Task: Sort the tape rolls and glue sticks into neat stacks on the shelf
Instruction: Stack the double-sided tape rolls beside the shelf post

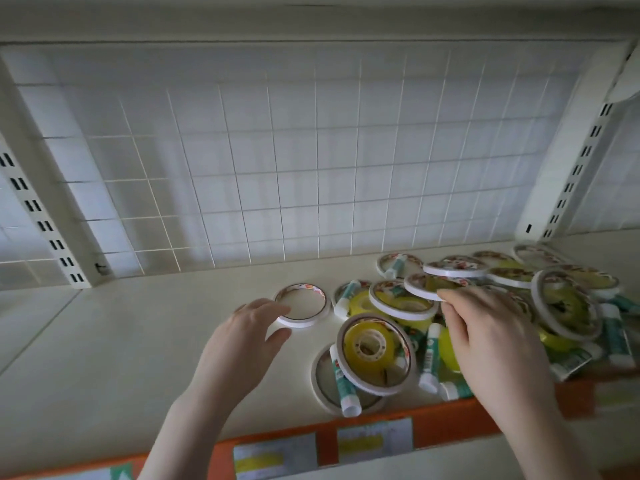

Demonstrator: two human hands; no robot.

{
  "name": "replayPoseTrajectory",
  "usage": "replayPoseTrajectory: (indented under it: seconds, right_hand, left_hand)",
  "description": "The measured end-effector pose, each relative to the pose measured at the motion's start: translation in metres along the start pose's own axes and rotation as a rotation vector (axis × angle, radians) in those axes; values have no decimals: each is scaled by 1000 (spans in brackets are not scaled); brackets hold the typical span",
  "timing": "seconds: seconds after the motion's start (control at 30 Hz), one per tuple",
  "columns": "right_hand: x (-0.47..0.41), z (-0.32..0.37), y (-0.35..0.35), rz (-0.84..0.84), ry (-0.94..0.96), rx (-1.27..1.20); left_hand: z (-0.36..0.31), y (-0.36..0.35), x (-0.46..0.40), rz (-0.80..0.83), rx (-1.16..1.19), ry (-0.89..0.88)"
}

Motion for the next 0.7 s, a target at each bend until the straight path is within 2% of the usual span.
replayPoseTrajectory:
  seconds: [0.13, 0.4, 0.5, 0.7]
  right_hand:
    - [-12, -16, -15, 147, 19, 100]
    - [-23, -22, -30, 288, 44, 161]
    - [-29, -25, -33, 315, 12, 70]
    - [-32, -20, -24, 256, 15, -190]
  left_hand:
    - [-2, -8, -6, 37, -24, 2]
    - [-26, -13, -5, -61, 77, -121]
    - [-29, -11, -5, -105, 105, -180]
    - [-32, -8, -5, -139, 123, -240]
Point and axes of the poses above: each hand's wrist, its own x-axis away from the middle knuckle, its own y-axis out of the back of the hand, z = x × y, the point moved 1 cm from there along -x, towards the middle knuckle, and after that the axes turned 2 degrees about -x, right-handed, at the moved point
